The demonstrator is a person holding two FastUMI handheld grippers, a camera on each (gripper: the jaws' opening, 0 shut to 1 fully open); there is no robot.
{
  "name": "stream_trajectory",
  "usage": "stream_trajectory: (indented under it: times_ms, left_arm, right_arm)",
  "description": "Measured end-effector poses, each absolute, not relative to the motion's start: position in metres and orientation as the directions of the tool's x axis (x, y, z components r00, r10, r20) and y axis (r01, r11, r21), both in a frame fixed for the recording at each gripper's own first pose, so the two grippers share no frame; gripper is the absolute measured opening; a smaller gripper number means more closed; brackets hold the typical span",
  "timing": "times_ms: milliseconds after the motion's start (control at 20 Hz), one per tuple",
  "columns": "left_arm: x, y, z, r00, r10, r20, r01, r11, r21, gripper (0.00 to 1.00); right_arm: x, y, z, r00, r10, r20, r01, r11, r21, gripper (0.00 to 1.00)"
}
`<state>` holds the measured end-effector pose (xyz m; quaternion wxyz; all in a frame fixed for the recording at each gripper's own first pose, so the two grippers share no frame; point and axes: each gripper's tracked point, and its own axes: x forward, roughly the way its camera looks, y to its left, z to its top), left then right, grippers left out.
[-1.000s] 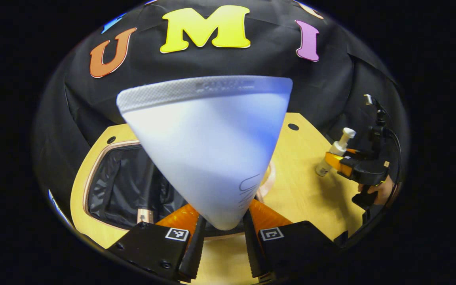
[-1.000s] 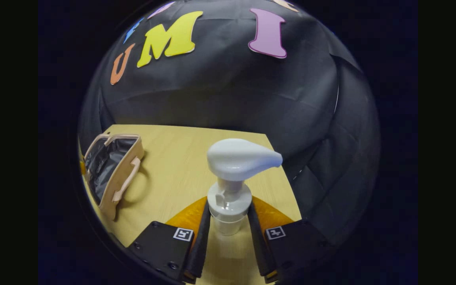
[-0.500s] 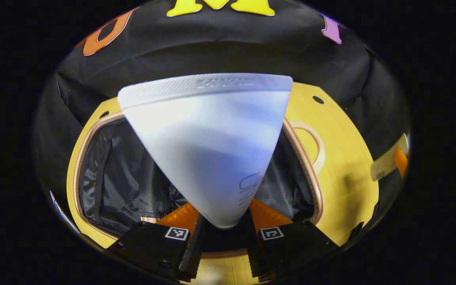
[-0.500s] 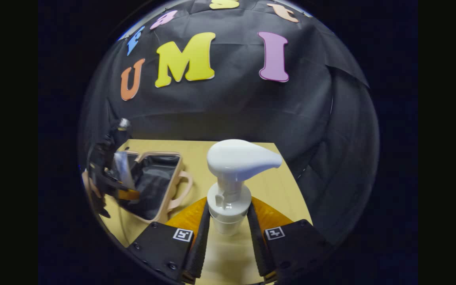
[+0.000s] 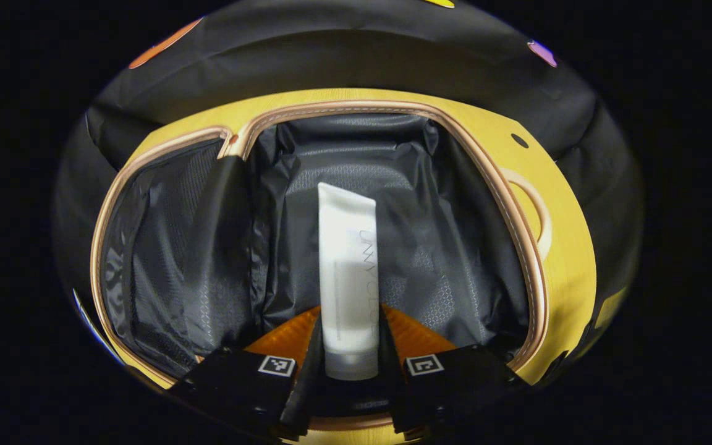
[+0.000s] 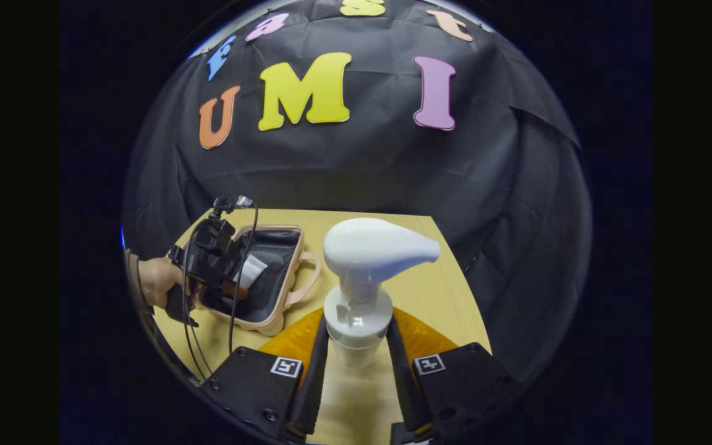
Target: First open the suitcase, pack the skin care products into it, and then close the suitcase.
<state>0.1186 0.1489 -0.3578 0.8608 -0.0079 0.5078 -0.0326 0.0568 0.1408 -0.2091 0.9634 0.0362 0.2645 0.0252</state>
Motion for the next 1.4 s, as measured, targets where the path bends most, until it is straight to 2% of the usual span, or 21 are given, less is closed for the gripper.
stream_trajectory:
  times_ms: [200,250,300,350,400,450,500,550,700,750,800,1000,1250,1400]
  left_arm:
    - [0.117,0.148,-0.357,0.487,-0.066,-0.871,0.037,0.998,-0.054,0.51]
    - [0.116,0.148,-0.355,0.492,-0.067,-0.868,0.034,0.998,-0.057,0.58]
    - [0.115,0.149,-0.349,0.508,-0.063,-0.859,0.034,0.998,-0.053,0.46]
    - [0.116,0.149,-0.341,0.532,-0.071,-0.844,0.043,0.997,-0.057,0.68]
    - [0.118,0.148,-0.329,0.571,-0.09,-0.816,0.059,0.996,-0.069,0.77]
    - [0.119,0.146,-0.314,0.613,-0.114,-0.782,0.081,0.993,-0.081,0.8]
    - [0.119,0.146,-0.299,0.654,-0.133,-0.744,0.105,0.991,-0.085,0.76]
    - [0.116,0.149,-0.282,0.694,-0.145,-0.706,0.128,0.989,-0.077,0.79]
    - [0.107,0.173,-0.233,0.804,-0.15,-0.575,0.175,0.985,-0.013,0.88]
    - [0.103,0.184,-0.219,0.834,-0.142,-0.533,0.176,0.984,0.013,0.97]
    - [0.098,0.197,-0.206,0.859,-0.133,-0.494,0.171,0.985,0.032,0.93]
    - [0.074,0.255,-0.162,0.923,-0.062,-0.379,0.101,0.991,0.084,0.95]
    - [0.049,0.341,-0.159,0.933,0.028,-0.358,0.018,0.992,0.123,0.97]
    - [0.048,0.39,-0.151,0.943,0.065,-0.326,-0.035,0.995,0.096,0.98]
  right_arm:
    - [0.061,0.159,-0.207,0.852,0.103,-0.513,-0.074,0.994,0.077,0.49]
    - [0.065,0.168,-0.205,0.847,0.123,-0.517,-0.091,0.992,0.087,0.49]
    - [0.069,0.179,-0.204,0.841,0.149,-0.521,-0.109,0.988,0.106,0.49]
    - [0.075,0.192,-0.201,0.833,0.176,-0.524,-0.124,0.983,0.132,0.49]
    - [0.082,0.206,-0.199,0.825,0.203,-0.528,-0.143,0.978,0.152,0.49]
    - [0.09,0.221,-0.197,0.818,0.228,-0.528,-0.167,0.973,0.162,0.49]
    - [0.097,0.236,-0.196,0.81,0.252,-0.529,-0.192,0.967,0.166,0.49]
    - [0.106,0.252,-0.195,0.802,0.273,-0.532,-0.213,0.962,0.171,0.49]
    - [0.125,0.299,-0.207,0.762,0.323,-0.561,-0.258,0.946,0.194,0.49]
    - [0.131,0.314,-0.212,0.75,0.331,-0.573,-0.265,0.944,0.198,0.47]
    - [0.136,0.329,-0.218,0.735,0.34,-0.587,-0.271,0.94,0.206,0.49]
    - [0.14,0.373,-0.257,0.661,0.339,-0.669,-0.252,0.941,0.228,0.49]
    - [0.148,0.391,-0.283,0.614,0.279,-0.739,-0.202,0.96,0.194,0.49]
    - [0.172,0.394,-0.282,0.635,0.245,-0.732,-0.135,0.969,0.207,0.49]
